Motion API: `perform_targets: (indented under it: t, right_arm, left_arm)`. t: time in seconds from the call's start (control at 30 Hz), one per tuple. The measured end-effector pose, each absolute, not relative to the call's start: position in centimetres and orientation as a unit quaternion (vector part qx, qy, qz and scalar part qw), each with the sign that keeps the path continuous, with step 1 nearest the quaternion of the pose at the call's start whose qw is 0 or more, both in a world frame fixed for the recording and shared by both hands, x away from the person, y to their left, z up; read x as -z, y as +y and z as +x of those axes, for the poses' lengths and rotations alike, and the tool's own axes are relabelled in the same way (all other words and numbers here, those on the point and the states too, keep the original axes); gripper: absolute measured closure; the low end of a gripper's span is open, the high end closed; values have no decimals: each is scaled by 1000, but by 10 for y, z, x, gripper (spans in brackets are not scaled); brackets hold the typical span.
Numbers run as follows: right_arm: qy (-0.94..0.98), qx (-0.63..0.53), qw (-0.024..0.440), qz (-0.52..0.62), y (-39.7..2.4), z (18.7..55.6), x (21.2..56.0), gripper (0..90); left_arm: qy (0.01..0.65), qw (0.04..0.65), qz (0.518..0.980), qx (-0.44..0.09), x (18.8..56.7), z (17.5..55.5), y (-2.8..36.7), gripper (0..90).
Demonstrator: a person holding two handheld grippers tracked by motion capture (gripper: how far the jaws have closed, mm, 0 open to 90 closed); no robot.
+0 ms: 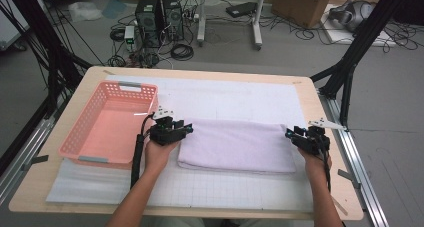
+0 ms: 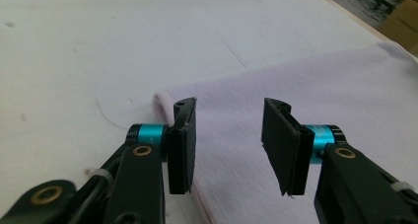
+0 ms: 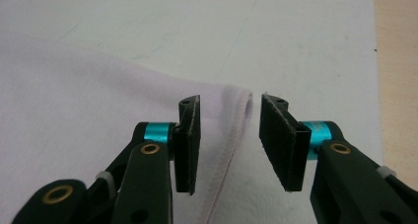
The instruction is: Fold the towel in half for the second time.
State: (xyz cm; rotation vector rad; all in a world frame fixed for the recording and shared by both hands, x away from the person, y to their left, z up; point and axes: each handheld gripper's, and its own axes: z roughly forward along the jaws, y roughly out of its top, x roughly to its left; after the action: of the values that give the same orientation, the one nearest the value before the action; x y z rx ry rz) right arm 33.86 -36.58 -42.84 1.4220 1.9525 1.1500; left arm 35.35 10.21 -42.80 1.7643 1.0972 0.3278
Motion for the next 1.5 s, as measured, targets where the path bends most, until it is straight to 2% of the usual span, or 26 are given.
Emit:
perform_targets:
  t: [0.2,0.4,0.6,0.77,0.87,0.93,1.03,1.13,1.2,1.23,1.37,1.5]
  right_arm:
    - [728,-420,223,493,-366,318,431,621]
    - [746,-422,202,473,-365,293,438,663]
    - [766,-426,179,447,-361,276,435,679]
    - [790,-396,176,435,-359,266,442,702]
    - [784,-401,178,439,-362,261,444,686]
    - [778,-406,189,440,-364,257,440,642]
    - [764,-423,205,441,-366,251,432,577]
    - [754,-432,228,438,-368,246,428,475]
    - [748,-440,237,437,-369,245,428,381]
    - [745,-443,239,438,-369,244,428,344]
    - [737,-445,250,442,-370,242,428,228]
    - [735,-447,254,442,-372,242,428,221]
  left_arm:
    - [416,482,760,-127,430,333,100,615]
    - [402,465,780,-117,441,312,99,725]
    - [410,458,780,-117,448,302,103,726]
    - [407,457,782,-118,449,296,105,725]
    - [407,462,779,-117,449,293,107,723]
    - [408,472,772,-124,448,291,108,686]
    - [401,505,753,-129,444,287,112,575]
    - [386,528,747,-120,441,284,113,430]
    - [387,530,744,-124,440,281,113,288]
    - [387,534,741,-130,440,279,114,258]
    - [392,540,731,-141,440,277,117,197]
    - [387,549,728,-140,440,278,120,192]
